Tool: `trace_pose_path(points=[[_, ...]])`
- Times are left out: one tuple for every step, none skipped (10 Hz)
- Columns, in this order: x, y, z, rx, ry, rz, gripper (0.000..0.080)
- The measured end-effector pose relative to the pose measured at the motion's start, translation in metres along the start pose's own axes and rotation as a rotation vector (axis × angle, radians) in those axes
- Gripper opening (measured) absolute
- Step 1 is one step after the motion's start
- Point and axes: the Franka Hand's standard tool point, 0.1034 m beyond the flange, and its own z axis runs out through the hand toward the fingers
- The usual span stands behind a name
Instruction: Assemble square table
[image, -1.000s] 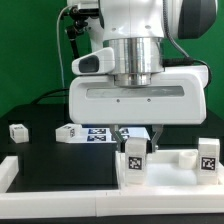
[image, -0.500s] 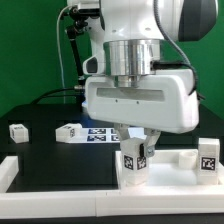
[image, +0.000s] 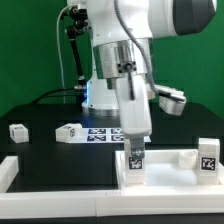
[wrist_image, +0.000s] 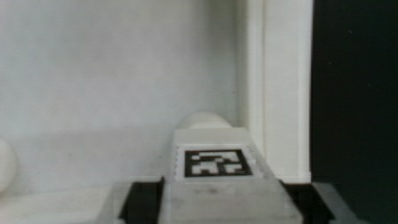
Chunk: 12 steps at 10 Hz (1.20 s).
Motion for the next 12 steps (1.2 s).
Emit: trace_pose_path(points=[[-0.0002, 0.0002, 0.0003, 0.000, 0.001, -0.025, 0.0293], [-0.0008, 0.0010, 0.0007, -0.007, 0.014, -0.146, 0.0389], [-0.0035, 0.0020, 0.0013, -0.018, 0.034, -0.309, 0.0529], [-0.0021, 0.0000, -0.0001, -0.020, 0.037, -0.509, 0.0611], [-0.0021, -0.0001, -0.0002, -0.021, 0.035, -0.719, 0.0611], [-0.0038, 0.0015, 0.0000, -0.025, 0.031, -0.836, 0.0641], [-0.0026, 0.0013, 0.0005, -0.026, 0.032, -0.876, 0.0647], [-0.0020, 0.0012, 0.0005, -0.028, 0.031, -0.944, 0.0647], [-0.0018, 0.0012, 0.0005, -0.029, 0.031, -0.984, 0.0648], [-0.0010, 0.0010, 0.0003, -0.035, 0.036, -1.089, 0.0648], [-0.0001, -0.0025, -0.0014, -0.056, 0.058, -1.338, 0.0648], [0.0043, -0.0047, -0.0014, -0.050, 0.064, -1.426, 0.0648]])
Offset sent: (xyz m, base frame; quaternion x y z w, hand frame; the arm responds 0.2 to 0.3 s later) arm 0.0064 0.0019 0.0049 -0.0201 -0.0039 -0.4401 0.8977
